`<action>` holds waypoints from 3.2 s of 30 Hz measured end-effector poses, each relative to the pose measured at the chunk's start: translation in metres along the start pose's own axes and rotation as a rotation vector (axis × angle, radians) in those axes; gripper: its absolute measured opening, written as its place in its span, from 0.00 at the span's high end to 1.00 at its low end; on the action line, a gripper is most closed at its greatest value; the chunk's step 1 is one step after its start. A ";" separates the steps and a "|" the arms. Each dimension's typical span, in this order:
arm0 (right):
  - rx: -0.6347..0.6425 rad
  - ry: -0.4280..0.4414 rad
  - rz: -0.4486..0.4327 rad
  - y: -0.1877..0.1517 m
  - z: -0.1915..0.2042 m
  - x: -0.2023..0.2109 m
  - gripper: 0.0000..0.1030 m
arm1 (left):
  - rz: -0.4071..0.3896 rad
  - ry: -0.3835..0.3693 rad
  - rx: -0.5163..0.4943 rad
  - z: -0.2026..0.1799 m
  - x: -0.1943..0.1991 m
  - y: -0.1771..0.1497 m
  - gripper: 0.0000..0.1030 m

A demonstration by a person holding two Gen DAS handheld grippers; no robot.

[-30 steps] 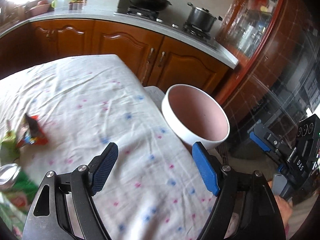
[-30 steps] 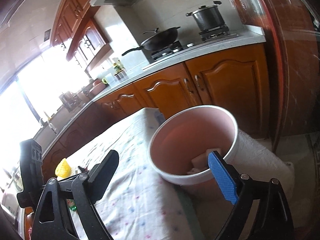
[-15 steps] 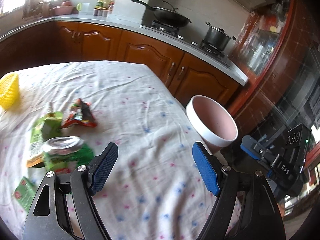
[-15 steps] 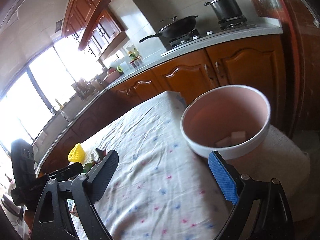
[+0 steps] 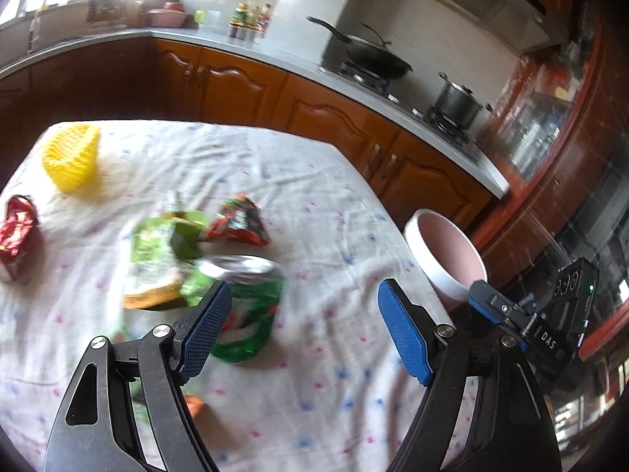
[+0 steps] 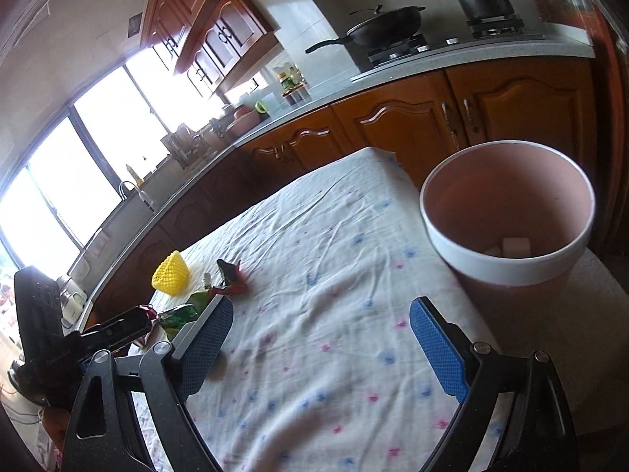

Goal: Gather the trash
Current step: 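Move both tools back over the trash on the table, then grasp the green juice pouch with the left tool while the right grasps the snack packet, then carry the pouch and snack packet over the pink bin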

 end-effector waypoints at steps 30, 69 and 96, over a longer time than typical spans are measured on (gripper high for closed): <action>0.198 0.105 0.236 0.031 0.095 -0.142 0.48 | 0.167 0.133 0.050 0.112 -0.071 0.045 0.40; 0.178 0.045 0.161 0.041 0.063 -0.098 0.99 | -0.002 -0.005 -0.100 0.015 -0.022 0.081 0.91; 0.031 -0.104 0.026 0.023 -0.044 0.017 0.99 | 0.162 -0.135 -0.236 -0.108 -0.079 0.025 0.91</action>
Point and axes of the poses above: each gripper's, at about its wrist camera, not at the fingertips, and x roughly against the way its jaws point, z to its left, y to its top, the point moved 6 cm from there along -x, roughly the way its jaws point, and after that the axes turned 10 degrees about z, right-handed, at the moved point
